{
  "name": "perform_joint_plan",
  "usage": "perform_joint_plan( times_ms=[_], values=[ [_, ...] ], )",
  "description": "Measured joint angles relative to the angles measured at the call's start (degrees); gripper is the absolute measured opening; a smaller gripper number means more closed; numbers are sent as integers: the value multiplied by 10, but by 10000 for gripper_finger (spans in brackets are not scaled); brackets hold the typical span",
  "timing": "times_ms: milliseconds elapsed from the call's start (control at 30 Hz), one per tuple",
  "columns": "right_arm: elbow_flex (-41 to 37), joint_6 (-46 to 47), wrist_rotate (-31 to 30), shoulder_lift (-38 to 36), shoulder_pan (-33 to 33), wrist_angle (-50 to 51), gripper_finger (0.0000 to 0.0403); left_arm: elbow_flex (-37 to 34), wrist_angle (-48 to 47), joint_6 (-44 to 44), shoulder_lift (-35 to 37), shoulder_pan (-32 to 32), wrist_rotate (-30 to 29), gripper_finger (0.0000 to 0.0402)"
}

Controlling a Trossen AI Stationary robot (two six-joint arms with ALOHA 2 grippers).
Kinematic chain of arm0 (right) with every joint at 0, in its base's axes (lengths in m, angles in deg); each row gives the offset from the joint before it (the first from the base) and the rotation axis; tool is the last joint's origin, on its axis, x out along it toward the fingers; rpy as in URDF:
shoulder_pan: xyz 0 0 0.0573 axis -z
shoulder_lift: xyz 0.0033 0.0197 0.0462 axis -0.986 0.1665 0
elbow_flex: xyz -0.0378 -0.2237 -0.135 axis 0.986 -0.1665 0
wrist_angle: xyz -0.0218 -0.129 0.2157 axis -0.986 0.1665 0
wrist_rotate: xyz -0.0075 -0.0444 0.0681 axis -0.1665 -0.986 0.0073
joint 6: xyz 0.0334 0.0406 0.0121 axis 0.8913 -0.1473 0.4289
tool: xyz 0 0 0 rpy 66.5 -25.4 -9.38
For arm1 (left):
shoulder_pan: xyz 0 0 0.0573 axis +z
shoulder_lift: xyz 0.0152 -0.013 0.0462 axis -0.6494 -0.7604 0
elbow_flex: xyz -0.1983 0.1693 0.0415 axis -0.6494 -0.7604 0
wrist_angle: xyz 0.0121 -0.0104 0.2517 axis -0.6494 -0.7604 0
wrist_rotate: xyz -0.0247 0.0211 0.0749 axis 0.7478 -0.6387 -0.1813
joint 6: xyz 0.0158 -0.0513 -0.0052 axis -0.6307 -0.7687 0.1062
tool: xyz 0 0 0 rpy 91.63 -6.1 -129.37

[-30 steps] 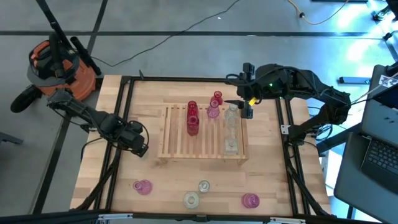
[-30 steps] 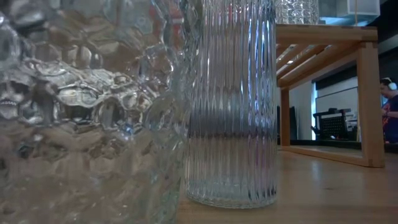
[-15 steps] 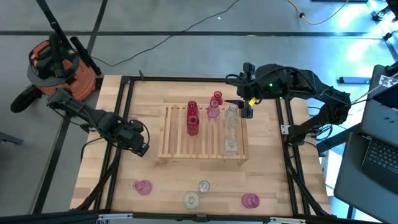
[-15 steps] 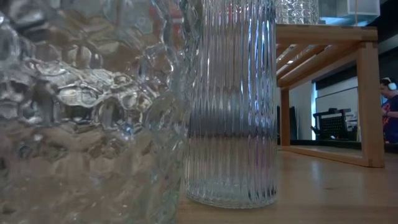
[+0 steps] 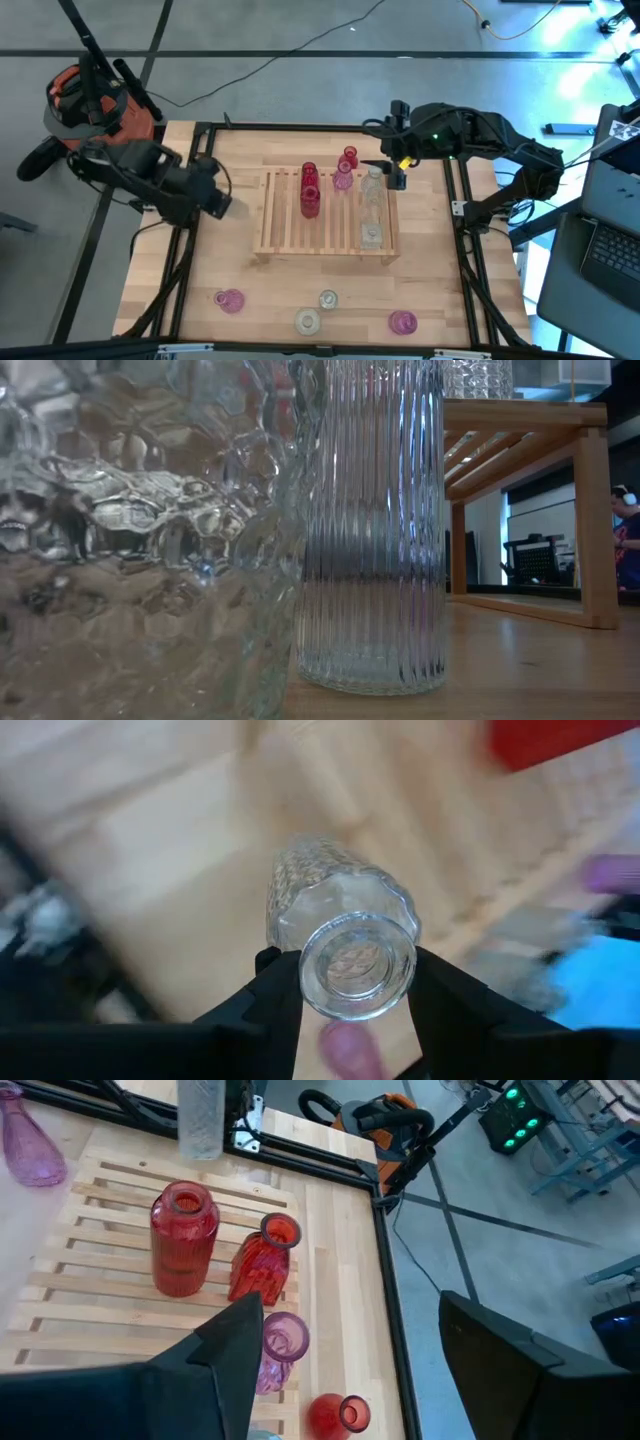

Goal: Sort vases onto shelf
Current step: Put the transparent vase on the shelf

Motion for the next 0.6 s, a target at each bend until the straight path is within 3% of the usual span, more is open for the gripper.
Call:
perform_joint_plan(
  times_ms=[267,600],
  values=[
    [0,4,3,15,0,1,248,159,3,207,-123,110,38,144],
    [0,5,26,29,0,6,248,215,3,394,-213,222,47,144]
  ],
)
